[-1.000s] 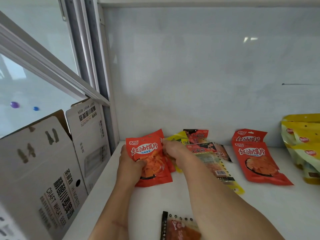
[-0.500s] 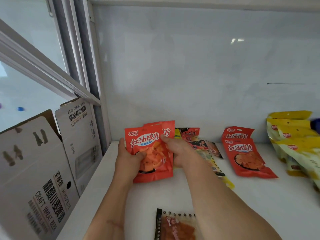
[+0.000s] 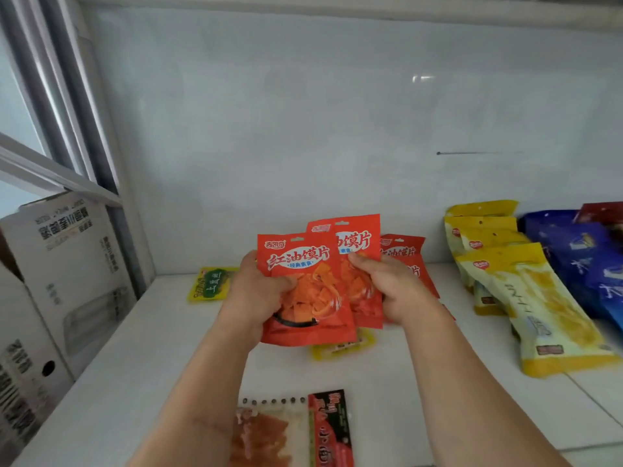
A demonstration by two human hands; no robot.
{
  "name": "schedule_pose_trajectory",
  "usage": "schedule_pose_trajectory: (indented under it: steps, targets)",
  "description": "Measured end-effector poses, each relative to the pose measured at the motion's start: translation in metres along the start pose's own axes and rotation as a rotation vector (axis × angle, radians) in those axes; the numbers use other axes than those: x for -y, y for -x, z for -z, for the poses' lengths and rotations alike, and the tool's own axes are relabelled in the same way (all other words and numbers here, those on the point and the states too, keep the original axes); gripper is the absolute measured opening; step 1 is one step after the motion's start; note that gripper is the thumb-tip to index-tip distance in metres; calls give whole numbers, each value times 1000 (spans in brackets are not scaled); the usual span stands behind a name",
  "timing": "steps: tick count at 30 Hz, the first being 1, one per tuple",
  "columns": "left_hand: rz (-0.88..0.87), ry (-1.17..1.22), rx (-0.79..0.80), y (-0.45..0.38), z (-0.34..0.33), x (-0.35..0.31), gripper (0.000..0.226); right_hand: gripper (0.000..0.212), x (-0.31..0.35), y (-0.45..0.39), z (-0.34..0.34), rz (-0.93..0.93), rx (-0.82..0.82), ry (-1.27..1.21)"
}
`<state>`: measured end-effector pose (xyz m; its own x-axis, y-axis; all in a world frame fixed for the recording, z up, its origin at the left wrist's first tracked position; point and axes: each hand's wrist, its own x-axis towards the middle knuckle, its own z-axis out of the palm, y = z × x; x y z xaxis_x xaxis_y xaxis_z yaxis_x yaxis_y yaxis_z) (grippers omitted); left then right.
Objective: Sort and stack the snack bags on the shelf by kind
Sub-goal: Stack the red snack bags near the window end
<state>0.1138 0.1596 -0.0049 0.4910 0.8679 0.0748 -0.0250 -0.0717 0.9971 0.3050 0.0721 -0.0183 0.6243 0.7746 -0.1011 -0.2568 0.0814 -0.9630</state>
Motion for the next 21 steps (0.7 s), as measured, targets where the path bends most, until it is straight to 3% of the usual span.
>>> schedule_pose_trajectory:
  steps: [5,10,14,21]
  targets:
    - [31,-35,33,31,-68,1,47,25,3,6,85,105,-81,87]
    - [70,-111,24,56,-126,18,50,12,0,2,149,90,-103,213]
    - [131,-141,66,72,-164,40,48,13,-7,-4,169,75,-131,264]
    - [87,-232,-66,75,-213,63,52,29,-1,-5,170,189,-162,460]
